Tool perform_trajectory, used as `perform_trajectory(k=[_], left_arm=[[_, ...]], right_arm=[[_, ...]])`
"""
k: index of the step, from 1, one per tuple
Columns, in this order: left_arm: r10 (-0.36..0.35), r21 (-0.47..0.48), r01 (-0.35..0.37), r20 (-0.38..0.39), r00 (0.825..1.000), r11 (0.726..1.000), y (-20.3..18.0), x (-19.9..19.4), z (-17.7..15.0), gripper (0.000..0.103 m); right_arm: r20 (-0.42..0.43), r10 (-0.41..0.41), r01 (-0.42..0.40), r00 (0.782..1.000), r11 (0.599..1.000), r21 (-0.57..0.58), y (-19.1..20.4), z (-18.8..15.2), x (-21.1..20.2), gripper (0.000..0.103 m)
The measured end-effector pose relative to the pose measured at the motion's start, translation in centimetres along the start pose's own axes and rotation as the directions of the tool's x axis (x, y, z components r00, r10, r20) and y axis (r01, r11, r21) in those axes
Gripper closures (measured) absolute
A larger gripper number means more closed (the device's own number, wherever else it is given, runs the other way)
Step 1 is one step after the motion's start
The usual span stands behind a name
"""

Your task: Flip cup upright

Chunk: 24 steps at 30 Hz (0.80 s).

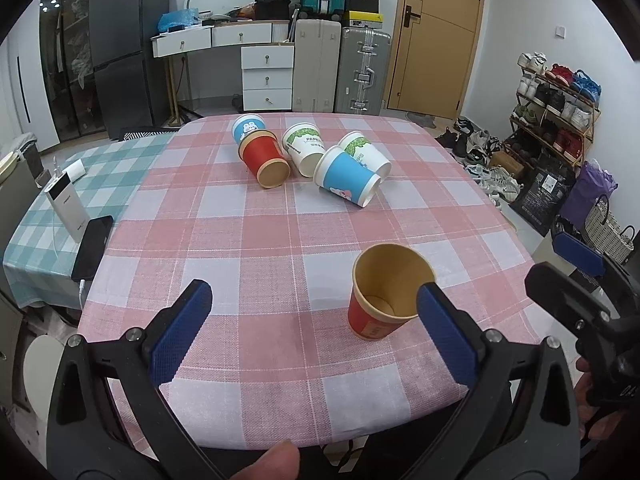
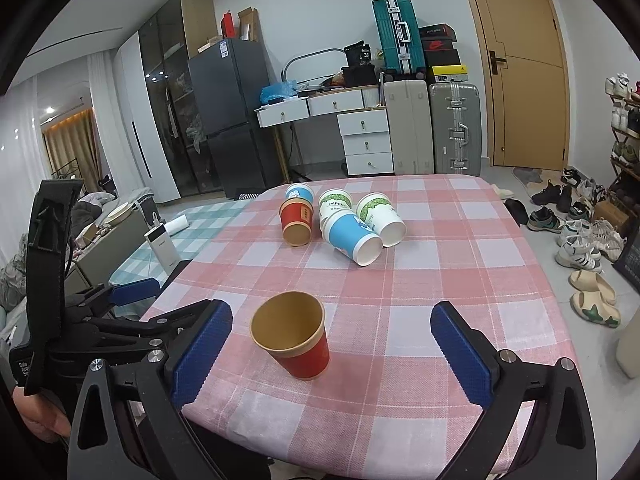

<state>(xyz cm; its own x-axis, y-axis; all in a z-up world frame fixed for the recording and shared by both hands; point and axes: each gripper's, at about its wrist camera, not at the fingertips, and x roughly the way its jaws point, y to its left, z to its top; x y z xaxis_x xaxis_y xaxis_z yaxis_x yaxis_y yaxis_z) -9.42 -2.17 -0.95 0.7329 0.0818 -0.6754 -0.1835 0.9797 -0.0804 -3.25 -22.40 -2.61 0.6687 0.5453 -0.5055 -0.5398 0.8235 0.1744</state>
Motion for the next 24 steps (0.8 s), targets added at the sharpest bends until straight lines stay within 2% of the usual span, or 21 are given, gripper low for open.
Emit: perform_trajectory(k=[24], left_arm=[[0.014, -0.012, -0.014, -0.011, 1.000, 1.000, 0.61, 0.10, -0.38, 0.001]], right_arm=[[0.001, 0.006, -0.006, 1.000, 1.000, -0.008, 0.20, 0.03, -0.21, 0.000]])
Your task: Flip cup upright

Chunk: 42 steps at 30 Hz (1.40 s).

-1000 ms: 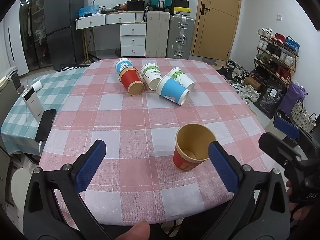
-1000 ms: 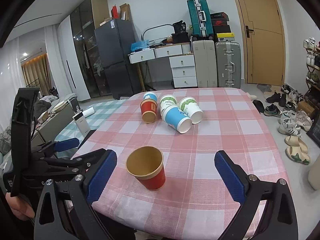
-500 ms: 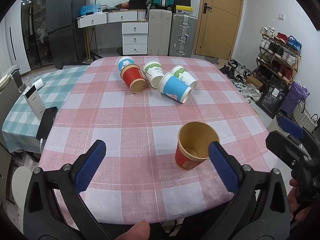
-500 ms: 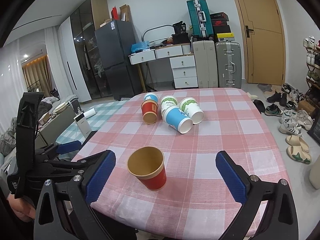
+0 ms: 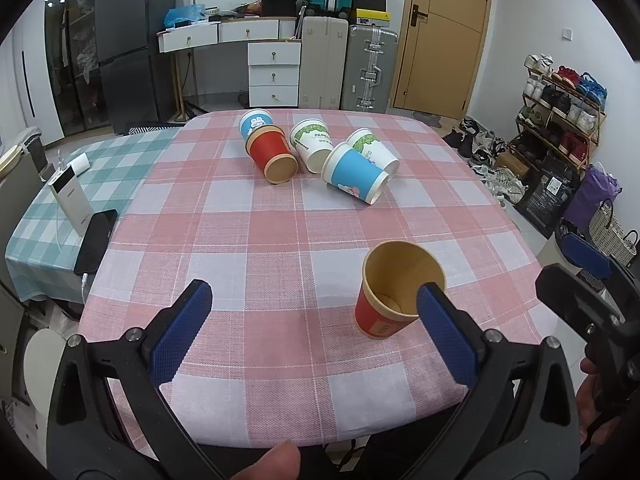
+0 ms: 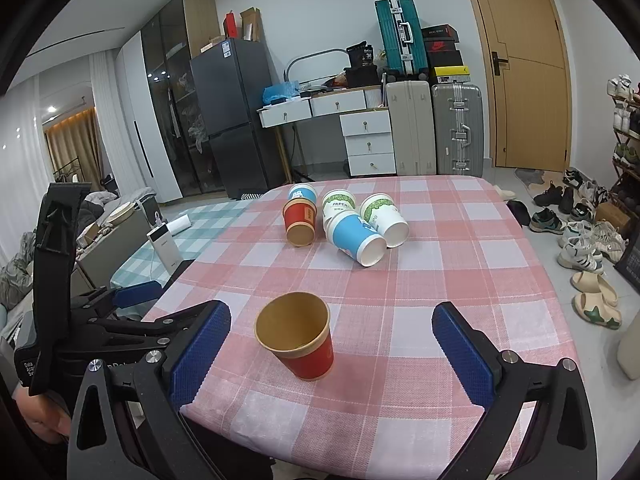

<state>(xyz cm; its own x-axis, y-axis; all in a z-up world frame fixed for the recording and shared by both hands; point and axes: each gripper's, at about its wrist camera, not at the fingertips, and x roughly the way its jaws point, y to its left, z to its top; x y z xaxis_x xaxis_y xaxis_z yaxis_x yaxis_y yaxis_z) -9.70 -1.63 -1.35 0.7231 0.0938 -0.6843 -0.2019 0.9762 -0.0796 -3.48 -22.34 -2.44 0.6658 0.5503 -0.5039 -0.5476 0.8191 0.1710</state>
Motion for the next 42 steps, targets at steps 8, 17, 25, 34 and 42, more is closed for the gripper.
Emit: perform_trajectory(k=[8, 17, 25, 34, 42], left_arm=[[0.006, -0.009, -0.006, -0.021, 1.000, 1.000, 0.09, 0.60, -0.15, 0.001], [0.003, -0.007, -0.004, -0.028, 1.000, 1.000, 0.20, 0.75, -0.26, 0.001], [0.003, -0.010, -0.003, -0.029, 1.000, 1.000, 0.17, 0.82, -0.29, 0.001], [0.004, -0.008, -0.005, -0.028, 1.000, 1.000, 0.13, 0.88, -0.32, 0.001], [0.004, -0.007, -0.004, -0.028, 1.000, 1.000, 0.15, 0.87, -0.31, 0.001]], right_arm=[[-0.001, 0.000, 0.000, 1.000, 1.000, -0.001, 0.08, -0.06, 0.02, 0.000], [0.003, -0.007, 0.007, 1.000, 1.000, 0.000, 0.05, -0.20, 0.08, 0.000], [0.003, -0.007, 0.007, 1.000, 1.000, -0.001, 0.00, -0.14, 0.09, 0.000], [0.002, -0.006, 0.006, 1.000, 1.000, -0.003, -0.09, -0.15, 0.05, 0.000], [0.003, -0.005, 0.005, 1.000, 1.000, -0.006, -0.18, -0.02, -0.04, 0.000]])
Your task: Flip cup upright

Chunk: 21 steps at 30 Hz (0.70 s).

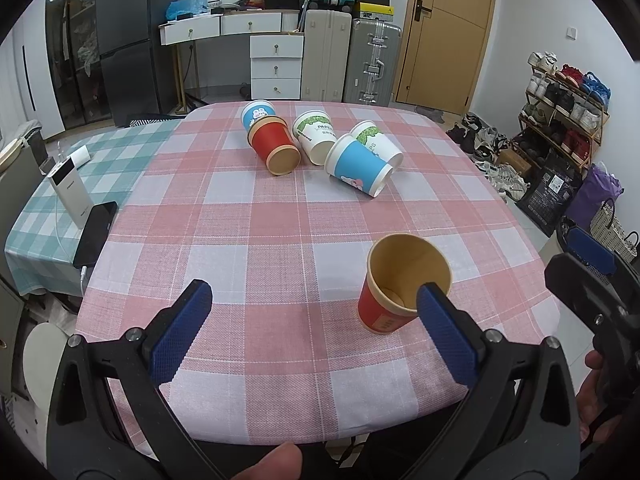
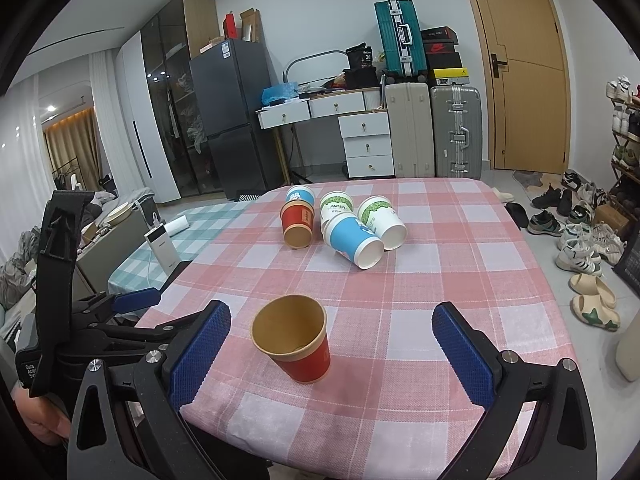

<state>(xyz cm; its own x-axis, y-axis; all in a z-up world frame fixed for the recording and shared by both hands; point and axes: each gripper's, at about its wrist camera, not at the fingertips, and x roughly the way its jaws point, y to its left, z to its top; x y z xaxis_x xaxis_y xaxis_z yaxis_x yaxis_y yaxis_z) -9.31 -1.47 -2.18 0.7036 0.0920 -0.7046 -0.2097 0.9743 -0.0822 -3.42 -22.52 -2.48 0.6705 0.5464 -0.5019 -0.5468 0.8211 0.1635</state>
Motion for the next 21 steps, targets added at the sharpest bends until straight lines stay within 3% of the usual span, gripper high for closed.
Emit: perform_trajectory(k=[21], left_arm=[[0.007, -0.009, -0.007, 0.003, 1.000, 1.000, 0.51, -0.13, 0.53, 0.001]], right_arm=[[0.001, 0.001, -0.001, 1.000, 1.000, 0.001, 0.03, 0.34, 0.06, 0.000]])
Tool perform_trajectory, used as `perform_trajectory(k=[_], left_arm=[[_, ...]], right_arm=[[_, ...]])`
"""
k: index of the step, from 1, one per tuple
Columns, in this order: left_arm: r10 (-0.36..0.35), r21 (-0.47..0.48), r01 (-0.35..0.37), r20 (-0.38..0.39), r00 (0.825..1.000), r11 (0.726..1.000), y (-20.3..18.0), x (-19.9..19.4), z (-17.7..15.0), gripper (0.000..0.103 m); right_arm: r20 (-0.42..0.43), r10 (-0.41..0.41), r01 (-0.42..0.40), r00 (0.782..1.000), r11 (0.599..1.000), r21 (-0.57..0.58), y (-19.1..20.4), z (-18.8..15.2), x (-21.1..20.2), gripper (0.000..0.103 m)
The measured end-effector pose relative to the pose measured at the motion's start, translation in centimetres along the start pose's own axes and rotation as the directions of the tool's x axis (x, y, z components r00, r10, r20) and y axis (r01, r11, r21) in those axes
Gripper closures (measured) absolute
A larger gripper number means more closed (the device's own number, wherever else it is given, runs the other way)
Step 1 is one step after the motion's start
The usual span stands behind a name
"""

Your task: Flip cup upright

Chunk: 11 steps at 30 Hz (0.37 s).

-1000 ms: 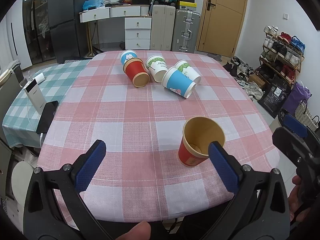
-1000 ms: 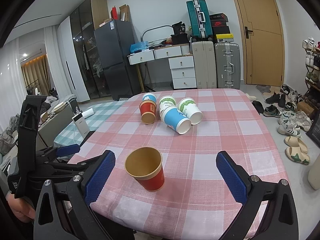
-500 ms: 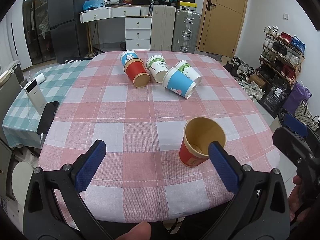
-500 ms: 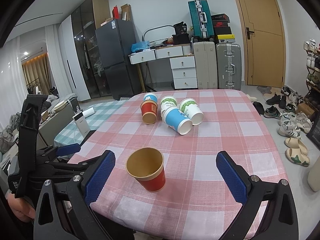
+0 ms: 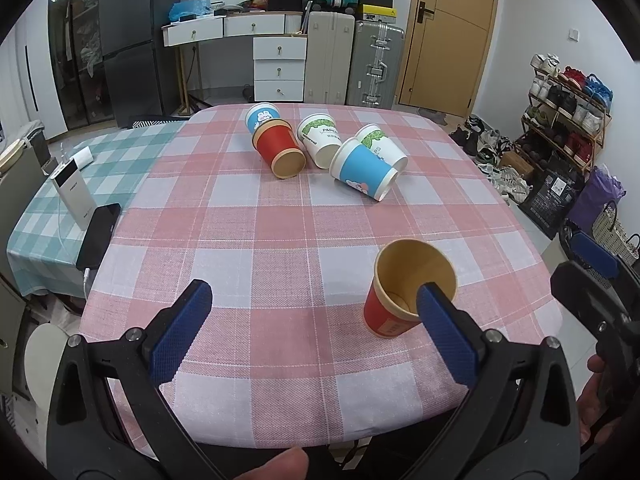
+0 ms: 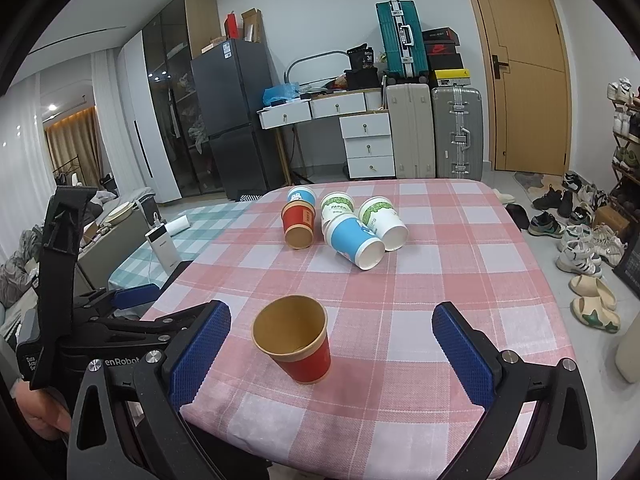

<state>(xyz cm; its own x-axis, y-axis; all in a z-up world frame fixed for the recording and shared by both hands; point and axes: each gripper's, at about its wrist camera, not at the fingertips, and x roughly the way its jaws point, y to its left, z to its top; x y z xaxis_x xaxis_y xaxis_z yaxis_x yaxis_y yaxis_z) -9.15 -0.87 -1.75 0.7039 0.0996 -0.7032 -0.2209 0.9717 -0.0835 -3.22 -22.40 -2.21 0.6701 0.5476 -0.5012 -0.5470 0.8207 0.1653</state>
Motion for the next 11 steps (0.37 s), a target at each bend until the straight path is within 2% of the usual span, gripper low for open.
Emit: perform_trajectory(k=[11], left_arm=[[-0.015, 0.021, 0.015, 0.011, 1.000, 1.000, 0.04, 0.23, 0.05, 0.001]], right_arm=[[0.000, -0.004, 0.004, 1.000, 1.000, 0.007, -0.23, -0.23, 0.14, 0.000]])
